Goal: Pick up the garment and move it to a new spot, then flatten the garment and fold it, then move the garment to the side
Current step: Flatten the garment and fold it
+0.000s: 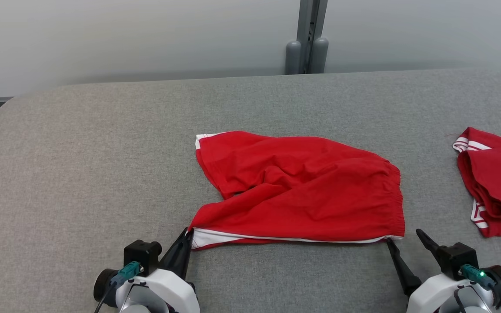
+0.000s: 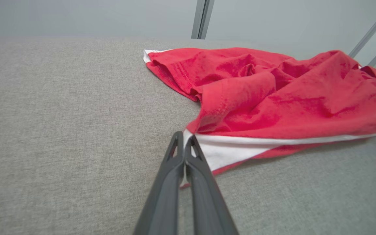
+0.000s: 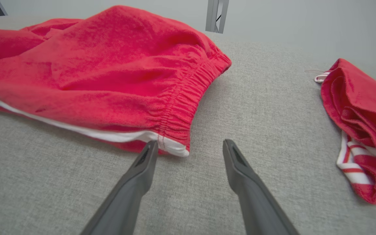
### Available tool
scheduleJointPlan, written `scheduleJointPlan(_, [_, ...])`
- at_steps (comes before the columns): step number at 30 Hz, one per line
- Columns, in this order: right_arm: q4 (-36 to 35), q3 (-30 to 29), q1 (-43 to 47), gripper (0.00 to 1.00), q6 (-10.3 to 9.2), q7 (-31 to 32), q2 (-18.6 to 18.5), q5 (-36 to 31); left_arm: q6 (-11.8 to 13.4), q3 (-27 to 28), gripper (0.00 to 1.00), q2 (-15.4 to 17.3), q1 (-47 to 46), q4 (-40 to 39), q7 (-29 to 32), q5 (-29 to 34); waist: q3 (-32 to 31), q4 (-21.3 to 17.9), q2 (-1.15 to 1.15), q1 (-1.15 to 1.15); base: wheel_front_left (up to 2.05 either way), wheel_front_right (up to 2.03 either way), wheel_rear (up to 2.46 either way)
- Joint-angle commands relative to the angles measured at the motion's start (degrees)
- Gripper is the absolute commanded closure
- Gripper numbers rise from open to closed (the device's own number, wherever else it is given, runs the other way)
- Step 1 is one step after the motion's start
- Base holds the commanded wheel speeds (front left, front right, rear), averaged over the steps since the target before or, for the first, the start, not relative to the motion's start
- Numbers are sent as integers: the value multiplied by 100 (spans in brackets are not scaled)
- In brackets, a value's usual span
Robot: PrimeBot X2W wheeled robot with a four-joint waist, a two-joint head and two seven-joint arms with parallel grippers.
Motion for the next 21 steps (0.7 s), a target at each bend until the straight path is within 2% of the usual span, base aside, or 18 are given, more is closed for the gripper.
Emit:
scheduleJointPlan(1, [96,102,-117,0,1,-52,-57,74,25,13,100,29,-99,22,-35,-26,4,26,0,0,0,0,0])
scheduleJointPlan(2, [146,183,-170,0,1,-56,-68,124,26,10,100,26,-108,35,-40,-33,5,37,0,0,0,0,0])
scheduleJointPlan(3, [209,252,-218,13,1,-53,-79,167,26,5,100,21,-113,48,-47,-37,3,48,0,0,0,0,0])
scheduleJointPlan(5, [293,396,-302,59,1,-52,-106,240,24,-6,100,17,-111,69,-49,-42,-9,69,0,0,0,0,0])
scheduleJointPlan(6, [315,446,-324,65,1,-53,-105,288,22,-16,100,13,-108,82,-54,-43,-19,82,0,0,0,0,0])
scheduleJointPlan(7, [325,497,-334,67,1,-54,-100,329,22,-21,100,10,-106,90,-59,-45,-29,94,0,0,0,0,0])
scheduleJointPlan(9, [325,581,-346,96,1,-55,-136,438,23,-29,100,2,-97,98,-56,-54,-57,113,0,0,0,0,0])
scheduleJointPlan(10, [309,610,-340,100,1,-56,-158,508,25,-29,100,-3,-87,98,-63,-60,-73,119,0,0,0,0,0])
scheduleJointPlan(15, [40,656,-210,100,1,-51,-250,795,25,10,100,0,-8,25,-91,-74,-176,96,0,0,0,0,0])
scheduleJointPlan(21, [-600,656,-149,100,1,-52,-397,1069,-58,168,100,-17,81,-300,-103,-231,-339,-6,0,0,0,0,0])
